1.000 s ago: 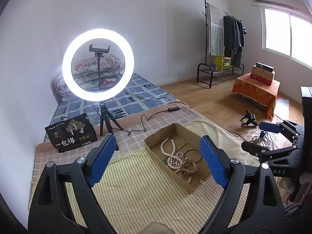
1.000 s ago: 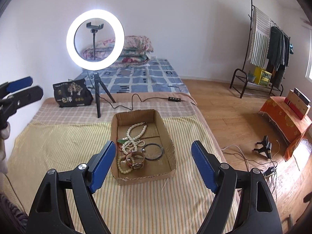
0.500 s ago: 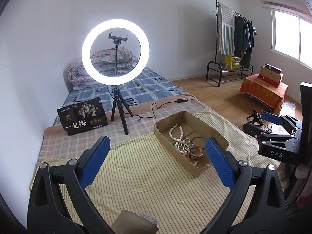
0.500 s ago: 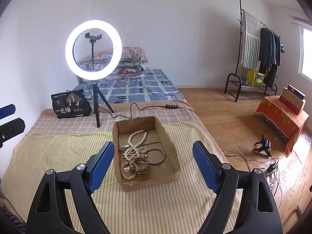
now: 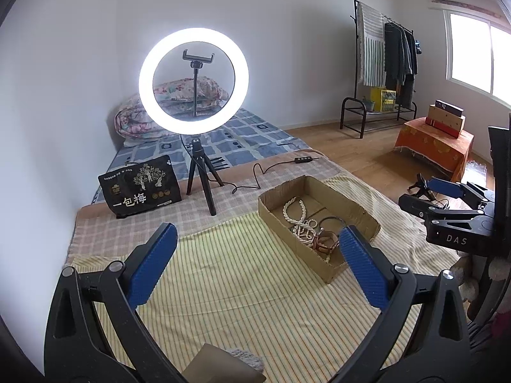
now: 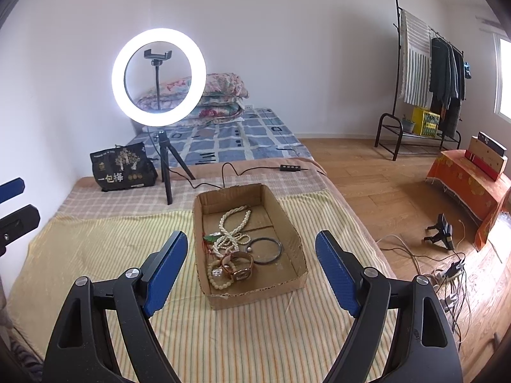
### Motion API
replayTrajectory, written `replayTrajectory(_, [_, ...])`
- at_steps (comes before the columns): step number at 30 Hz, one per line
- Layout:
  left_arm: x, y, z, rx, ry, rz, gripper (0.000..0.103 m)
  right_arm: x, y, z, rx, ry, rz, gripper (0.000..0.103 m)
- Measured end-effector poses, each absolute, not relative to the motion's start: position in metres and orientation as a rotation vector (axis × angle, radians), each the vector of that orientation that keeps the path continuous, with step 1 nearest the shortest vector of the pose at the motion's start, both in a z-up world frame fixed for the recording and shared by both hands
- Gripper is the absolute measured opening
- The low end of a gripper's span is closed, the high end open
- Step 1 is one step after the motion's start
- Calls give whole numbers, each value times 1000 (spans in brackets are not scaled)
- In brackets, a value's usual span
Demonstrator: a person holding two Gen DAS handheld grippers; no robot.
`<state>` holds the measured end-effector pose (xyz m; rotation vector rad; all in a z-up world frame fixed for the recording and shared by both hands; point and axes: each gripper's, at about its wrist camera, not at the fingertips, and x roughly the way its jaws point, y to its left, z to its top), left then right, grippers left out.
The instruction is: Organize jewelry
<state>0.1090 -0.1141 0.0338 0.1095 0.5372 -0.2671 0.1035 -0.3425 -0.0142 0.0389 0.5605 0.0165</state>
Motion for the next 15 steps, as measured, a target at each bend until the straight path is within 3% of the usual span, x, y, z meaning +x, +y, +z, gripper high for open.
replayTrajectory(15, [109, -111, 33, 112, 530, -266, 103, 106, -338, -17, 33, 574, 28, 82])
